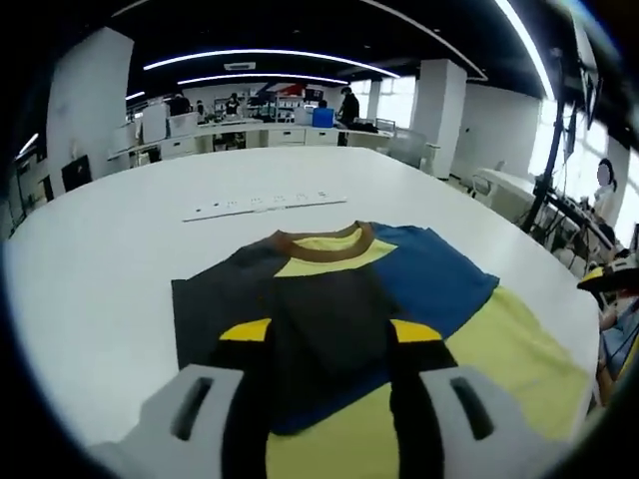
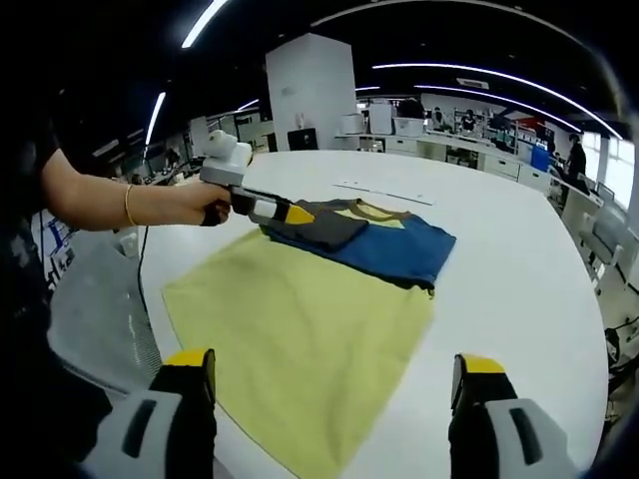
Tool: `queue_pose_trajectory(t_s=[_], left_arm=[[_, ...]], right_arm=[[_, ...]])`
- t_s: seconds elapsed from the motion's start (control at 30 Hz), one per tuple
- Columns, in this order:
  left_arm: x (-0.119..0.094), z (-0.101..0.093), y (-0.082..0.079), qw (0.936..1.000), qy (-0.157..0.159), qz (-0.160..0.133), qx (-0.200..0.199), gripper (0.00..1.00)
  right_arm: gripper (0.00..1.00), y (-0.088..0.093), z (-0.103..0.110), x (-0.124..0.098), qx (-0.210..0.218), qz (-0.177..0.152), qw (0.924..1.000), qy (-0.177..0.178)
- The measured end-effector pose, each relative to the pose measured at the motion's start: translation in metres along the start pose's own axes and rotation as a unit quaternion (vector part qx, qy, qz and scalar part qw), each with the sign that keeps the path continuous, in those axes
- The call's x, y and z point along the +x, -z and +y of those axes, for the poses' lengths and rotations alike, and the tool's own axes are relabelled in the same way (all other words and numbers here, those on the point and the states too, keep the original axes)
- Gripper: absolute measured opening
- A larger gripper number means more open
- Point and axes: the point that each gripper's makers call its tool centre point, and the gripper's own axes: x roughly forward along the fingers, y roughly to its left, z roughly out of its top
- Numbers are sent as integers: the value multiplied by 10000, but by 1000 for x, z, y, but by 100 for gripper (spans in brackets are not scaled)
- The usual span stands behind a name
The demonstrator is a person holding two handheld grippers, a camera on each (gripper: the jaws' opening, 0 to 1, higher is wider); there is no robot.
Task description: Fold the garment on the visible template until the final outline fits inside the template.
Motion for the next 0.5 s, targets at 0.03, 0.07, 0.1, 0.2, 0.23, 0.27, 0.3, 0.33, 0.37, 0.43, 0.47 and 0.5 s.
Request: queue_pose_trajectory(t_s=[0.03, 0.07, 0.1, 0.2, 0.23, 0.27, 0.3, 0.33, 0.37, 0.43, 0.47, 0.5], left_arm=[[0, 0, 2, 10000, 3, 12, 14, 40], [0, 0, 5, 10000, -8, 53, 17, 38], [1, 1, 7, 10000, -33, 82, 22, 37], [1, 1, 15, 9998, 10, 185, -60, 33], [1, 0, 18, 9997, 25, 235, -104, 30], [1, -1, 19, 9996, 41, 261, -110, 28], [2, -2, 21, 9995, 71, 292, -127, 26], [2, -3, 23, 9994, 71, 312, -140, 25], [3, -3, 26, 9992, 74, 369, -160, 24], [3, -4, 28, 9989, 64, 408, -219, 21], [4, -4, 29, 9988, 58, 407, -278, 20], [4, -2, 31, 9984, -8, 430, -367, 20]], right_arm=[[100, 0, 1, 0, -3, -17, 10000, -19], [100, -1, 2, -1, -4, -26, 10000, -55], [100, 0, 3, -1, -11, -23, 10000, -67], [100, 2, 3, -1, -80, -3, 10000, -56], [100, 2, 3, -1, -74, -8, 10000, -52], [100, 2, 3, -2, -59, -21, 10000, -46], [100, 2, 2, -2, -45, -31, 10000, -42], [100, 2, 2, -2, -29, -33, 10000, -34], [100, 2, 2, -2, -27, -27, 10000, -24], [100, 3, 1, -3, -32, -14, 10000, -2], [100, 3, 1, -3, -29, -16, 10000, 1], [100, 3, 1, -4, -14, -34, 10000, -1]])
